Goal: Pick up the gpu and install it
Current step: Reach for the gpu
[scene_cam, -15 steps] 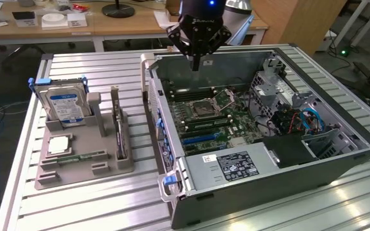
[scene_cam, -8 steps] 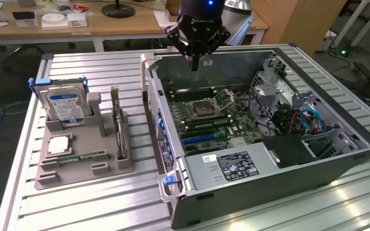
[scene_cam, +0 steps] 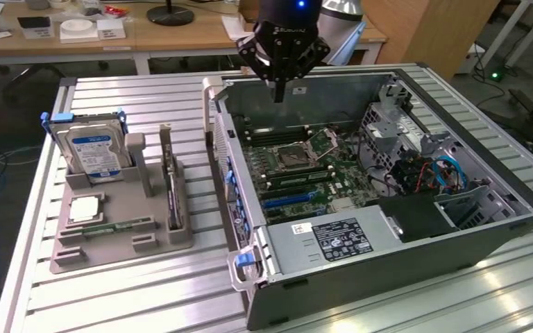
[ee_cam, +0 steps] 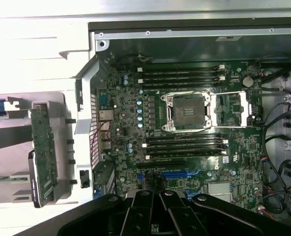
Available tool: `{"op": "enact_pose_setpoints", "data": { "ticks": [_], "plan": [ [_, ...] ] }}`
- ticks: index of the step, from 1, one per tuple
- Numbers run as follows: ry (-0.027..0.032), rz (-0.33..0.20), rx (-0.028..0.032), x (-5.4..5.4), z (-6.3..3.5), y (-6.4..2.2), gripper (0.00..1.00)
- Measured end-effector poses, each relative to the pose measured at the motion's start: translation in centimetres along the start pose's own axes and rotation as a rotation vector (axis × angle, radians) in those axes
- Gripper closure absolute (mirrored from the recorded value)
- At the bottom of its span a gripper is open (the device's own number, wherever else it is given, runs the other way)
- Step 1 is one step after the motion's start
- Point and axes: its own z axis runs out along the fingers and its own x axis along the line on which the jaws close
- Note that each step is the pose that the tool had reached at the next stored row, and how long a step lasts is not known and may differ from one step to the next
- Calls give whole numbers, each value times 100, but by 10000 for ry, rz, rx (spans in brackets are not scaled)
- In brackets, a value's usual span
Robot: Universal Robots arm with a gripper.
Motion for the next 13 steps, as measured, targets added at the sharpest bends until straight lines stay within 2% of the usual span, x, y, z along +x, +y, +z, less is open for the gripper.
{"op": "enact_pose_setpoints", "data": {
  "ticks": [13],
  "plan": [
    [1,0,0,29,-1,-2,89]
  ]
}}
